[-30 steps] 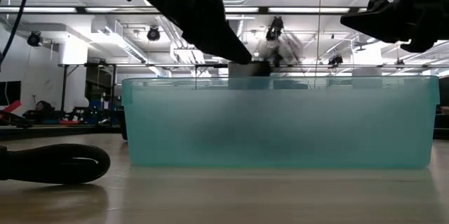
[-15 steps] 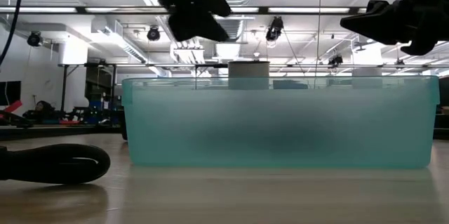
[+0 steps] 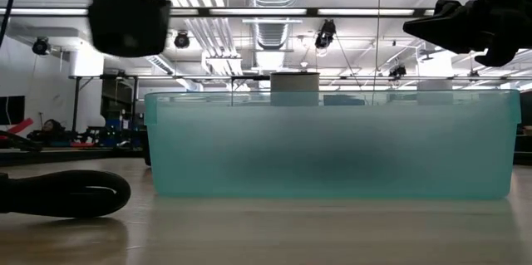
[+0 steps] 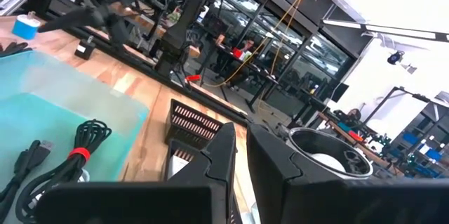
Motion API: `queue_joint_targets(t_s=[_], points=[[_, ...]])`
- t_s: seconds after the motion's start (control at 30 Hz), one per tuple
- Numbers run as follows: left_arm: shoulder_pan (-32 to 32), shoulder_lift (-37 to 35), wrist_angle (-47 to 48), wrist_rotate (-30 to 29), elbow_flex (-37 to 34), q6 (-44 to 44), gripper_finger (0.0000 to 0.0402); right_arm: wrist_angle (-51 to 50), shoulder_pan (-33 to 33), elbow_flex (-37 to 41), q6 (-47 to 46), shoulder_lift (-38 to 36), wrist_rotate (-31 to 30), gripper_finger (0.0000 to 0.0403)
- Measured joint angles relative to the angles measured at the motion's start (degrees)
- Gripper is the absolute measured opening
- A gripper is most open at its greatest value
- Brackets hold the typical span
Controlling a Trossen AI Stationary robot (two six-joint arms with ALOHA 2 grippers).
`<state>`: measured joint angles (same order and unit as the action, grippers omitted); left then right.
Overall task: Pick and place items into bin
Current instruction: Put the black charger cable into the green bin
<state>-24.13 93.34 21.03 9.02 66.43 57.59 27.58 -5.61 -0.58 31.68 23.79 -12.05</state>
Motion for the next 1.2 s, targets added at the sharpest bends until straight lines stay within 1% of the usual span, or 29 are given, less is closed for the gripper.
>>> queue_joint_targets(t_s=[0.07, 0.3, 0.5, 0.63, 0.8, 1.03, 1.2], points=[[-1.54, 0.85, 0.99, 0.04, 0.09, 1.90, 0.0221, 0.02, 0.02, 0.00, -0.04, 0.00, -0.04, 0.0027], [-3.81, 4.34, 4.02, 0.64, -0.06, 2.06, 0.0221, 0.04, 0.02, 0.00, 0.32, 0.02, 0.03, 0.0027], [-4.25, 8.71, 3.79, 6.23, 0.49, 2.13, 0.0221, -0.08, 0.02, 0.00, -0.15, 0.07, 0.02, 0.0027], [-4.88, 12.07, 4.04, 6.52, 1.04, 4.50, 0.0221, -0.24, 0.00, 0.00, -4.36, 0.07, 0.02, 0.0027], [-5.08, 14.82, 3.91, 6.98, 1.06, 9.63, 0.0221, 0.08, 0.00, 0.00, -8.12, 0.05, 0.04, 0.0027], [-5.37, 16.67, 3.86, 7.02, 1.28, 9.67, 0.0221, -0.44, 0.00, 0.00, -12.22, 0.04, 0.05, 0.0027], [-5.45, 16.44, 3.86, 6.89, 1.30, 9.13, 0.0221, -0.44, 0.00, 0.00, -12.63, 0.04, 0.07, 0.0027]])
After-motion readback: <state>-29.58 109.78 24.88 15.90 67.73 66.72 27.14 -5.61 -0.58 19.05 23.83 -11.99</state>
